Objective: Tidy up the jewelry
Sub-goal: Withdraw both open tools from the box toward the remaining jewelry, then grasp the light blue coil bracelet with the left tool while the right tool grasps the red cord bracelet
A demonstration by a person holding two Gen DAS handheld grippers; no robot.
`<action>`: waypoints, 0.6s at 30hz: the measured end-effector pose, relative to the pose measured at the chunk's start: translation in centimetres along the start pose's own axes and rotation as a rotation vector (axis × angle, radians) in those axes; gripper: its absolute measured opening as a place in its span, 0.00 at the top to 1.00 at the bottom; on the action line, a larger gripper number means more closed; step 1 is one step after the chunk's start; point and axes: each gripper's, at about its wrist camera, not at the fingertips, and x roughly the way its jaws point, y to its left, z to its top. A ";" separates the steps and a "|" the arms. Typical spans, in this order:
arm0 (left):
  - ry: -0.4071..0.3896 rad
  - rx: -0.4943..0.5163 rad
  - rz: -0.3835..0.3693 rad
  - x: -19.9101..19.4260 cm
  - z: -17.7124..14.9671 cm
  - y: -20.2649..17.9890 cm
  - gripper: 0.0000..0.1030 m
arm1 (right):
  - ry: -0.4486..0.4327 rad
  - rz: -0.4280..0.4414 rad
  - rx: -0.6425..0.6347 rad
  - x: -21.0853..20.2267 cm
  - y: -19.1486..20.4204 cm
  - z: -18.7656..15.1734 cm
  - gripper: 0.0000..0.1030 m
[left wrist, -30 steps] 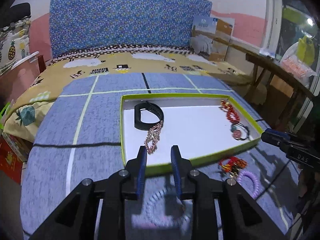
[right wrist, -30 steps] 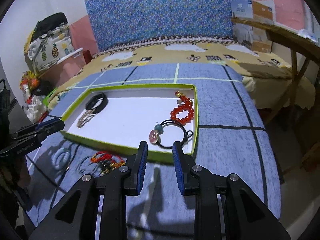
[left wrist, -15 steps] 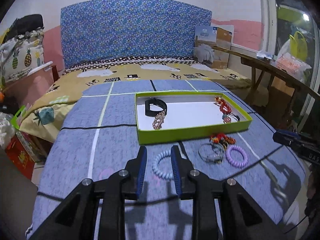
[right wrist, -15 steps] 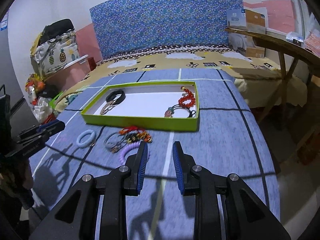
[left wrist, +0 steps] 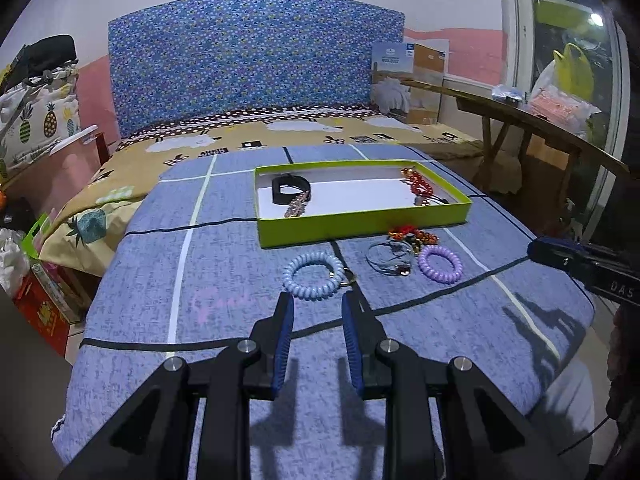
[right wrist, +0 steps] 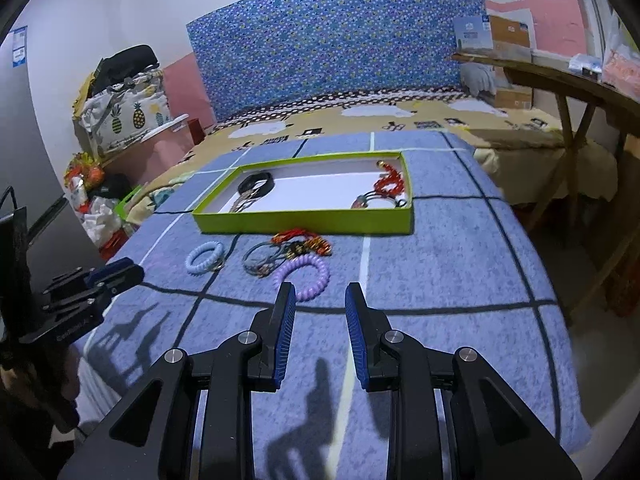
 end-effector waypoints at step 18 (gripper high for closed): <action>0.070 -0.047 -0.067 1.5 -0.1 0.1 0.75 | 0.036 0.013 -0.011 1.4 0.2 -0.3 0.74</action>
